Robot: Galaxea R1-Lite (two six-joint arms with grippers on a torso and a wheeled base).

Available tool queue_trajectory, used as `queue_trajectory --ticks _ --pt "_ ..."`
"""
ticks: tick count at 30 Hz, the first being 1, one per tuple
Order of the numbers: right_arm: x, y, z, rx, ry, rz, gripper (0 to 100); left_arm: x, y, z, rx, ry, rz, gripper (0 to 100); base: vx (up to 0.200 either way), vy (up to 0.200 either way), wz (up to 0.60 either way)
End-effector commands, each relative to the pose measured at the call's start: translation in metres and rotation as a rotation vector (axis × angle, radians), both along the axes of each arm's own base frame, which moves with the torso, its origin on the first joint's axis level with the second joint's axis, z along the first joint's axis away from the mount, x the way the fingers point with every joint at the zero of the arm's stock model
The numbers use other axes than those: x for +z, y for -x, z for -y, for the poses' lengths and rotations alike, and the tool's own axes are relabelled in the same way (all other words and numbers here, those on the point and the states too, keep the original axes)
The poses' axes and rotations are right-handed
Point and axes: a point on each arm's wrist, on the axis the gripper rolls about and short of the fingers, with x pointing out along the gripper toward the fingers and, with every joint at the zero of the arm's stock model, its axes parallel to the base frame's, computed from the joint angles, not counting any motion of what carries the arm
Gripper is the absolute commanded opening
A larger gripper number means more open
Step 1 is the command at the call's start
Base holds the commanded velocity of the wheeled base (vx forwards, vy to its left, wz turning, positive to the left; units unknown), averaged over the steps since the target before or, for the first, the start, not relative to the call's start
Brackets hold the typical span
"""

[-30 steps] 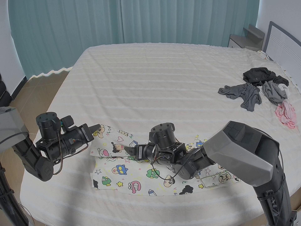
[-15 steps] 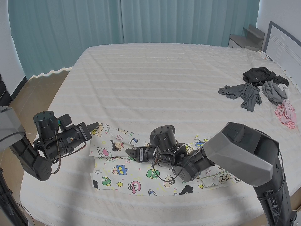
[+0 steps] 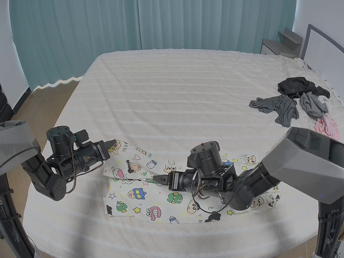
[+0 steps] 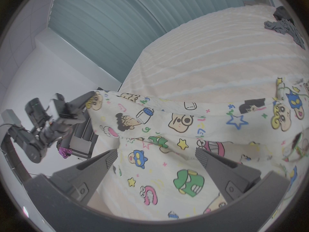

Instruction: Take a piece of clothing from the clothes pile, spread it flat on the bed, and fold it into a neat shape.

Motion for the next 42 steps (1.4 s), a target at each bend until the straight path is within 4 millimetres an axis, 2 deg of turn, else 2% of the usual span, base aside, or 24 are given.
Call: queue_trajectory --ticks 1,2,3,6,12,18,25,36,42 --pt "0.034 0.021 0.020 0.009 -0.051 -0.007 100 -0.014 -0.012 0.001 -0.006 -0.036 -0.007 0 0.000 0.000 0.00" --pt "0.034 0.021 0.020 0.009 -0.051 -0.007 100 -0.014 -0.012 0.001 -0.006 -0.036 -0.007 0 0.000 0.000 0.00" --pt "0.039 0.026 0.030 0.006 -0.053 -0.011 100 -0.020 -0.014 -0.005 0.001 -0.077 -0.002 0 0.000 0.000 0.00" --pt "0.043 0.032 0.041 0.000 -0.053 -0.018 100 -0.029 -0.017 -0.013 -0.003 -0.125 0.000 0 0.000 0.000 0.00" --pt "0.057 0.044 0.064 -0.018 -0.083 -0.035 100 -0.027 -0.019 -0.025 -0.043 -0.119 0.021 0 0.000 0.000 0.00" --pt "0.073 0.057 0.092 -0.046 -0.123 -0.044 100 -0.028 -0.005 -0.039 -0.131 -0.112 0.028 0 0.000 0.000 0.00" --pt "0.081 0.069 0.123 -0.069 -0.141 -0.052 100 -0.043 0.005 -0.062 -0.181 -0.178 0.033 0 0.000 0.000 0.00" --pt "0.084 0.079 0.152 -0.117 -0.150 -0.061 100 -0.062 0.025 -0.059 -0.269 -0.246 0.004 0 0.000 0.000 0.00" --pt "0.078 0.080 0.167 -0.141 -0.149 -0.094 100 -0.071 0.039 -0.058 -0.305 -0.292 -0.011 0 0.000 0.000 0.00"
